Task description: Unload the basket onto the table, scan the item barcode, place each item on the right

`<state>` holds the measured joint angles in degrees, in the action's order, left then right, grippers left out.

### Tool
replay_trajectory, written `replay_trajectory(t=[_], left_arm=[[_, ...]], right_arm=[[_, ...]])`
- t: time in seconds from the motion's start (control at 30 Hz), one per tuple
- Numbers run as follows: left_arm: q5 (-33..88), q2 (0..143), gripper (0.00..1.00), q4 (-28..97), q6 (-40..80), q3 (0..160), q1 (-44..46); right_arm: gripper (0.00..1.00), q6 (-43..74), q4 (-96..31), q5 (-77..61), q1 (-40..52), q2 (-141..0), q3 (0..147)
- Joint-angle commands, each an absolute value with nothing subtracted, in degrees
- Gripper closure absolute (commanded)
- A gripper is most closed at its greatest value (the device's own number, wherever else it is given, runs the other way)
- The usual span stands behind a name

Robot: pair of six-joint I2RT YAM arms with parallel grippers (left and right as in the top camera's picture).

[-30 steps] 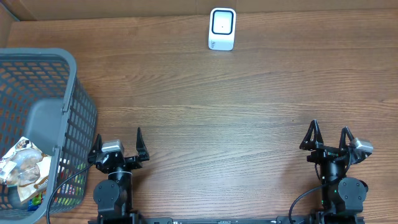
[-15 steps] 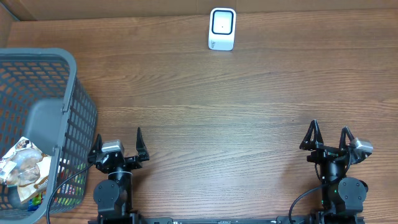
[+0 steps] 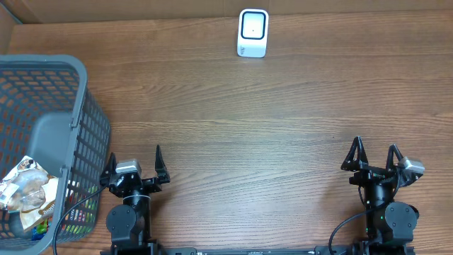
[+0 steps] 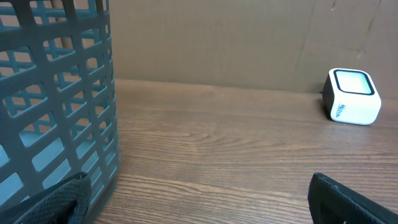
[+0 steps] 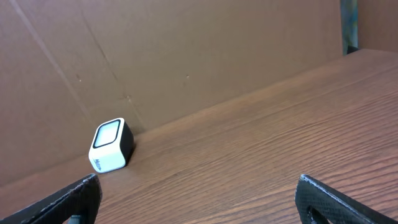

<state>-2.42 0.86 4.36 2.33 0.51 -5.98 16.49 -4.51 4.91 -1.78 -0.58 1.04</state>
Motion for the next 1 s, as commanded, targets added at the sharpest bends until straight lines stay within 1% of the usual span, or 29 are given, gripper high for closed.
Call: replay_trajectory(t=[0.0, 0.47, 0.63, 0.73, 0.83, 0.97], left_arm=[[-3.2, 0.3, 0.00, 4.0, 0.8, 0.3, -6.0], [-2.5, 0.3, 0.00, 4.0, 1.3, 0.3, -6.0], [2.1, 0.3, 0.00, 2.4, 1.8, 0.6, -6.0], [3.0, 0.3, 0.00, 3.9, 2.8, 3.8, -6.0], [3.0, 1.1, 0.00, 8.5, 2.8, 8.9, -6.0], [3.1, 7.1, 0.00, 14.0, 2.8, 17.9, -6.0]], right_arm=[[0.00, 16.3, -4.2, 5.0, -1.5, -0.2, 0.4], [0.00, 16.5, -4.1, 3.2, -1.5, -0.2, 0.5], [0.00, 16.1, -3.1, -1.0, -1.5, -0.2, 0.5], [0.00, 15.5, -1.1, -4.7, -1.5, -0.2, 0.7], [0.00, 13.2, -1.1, -7.7, -1.5, -0.2, 2.7], [0.00, 13.3, -1.2, -11.0, -1.6, -0.2, 8.1]])
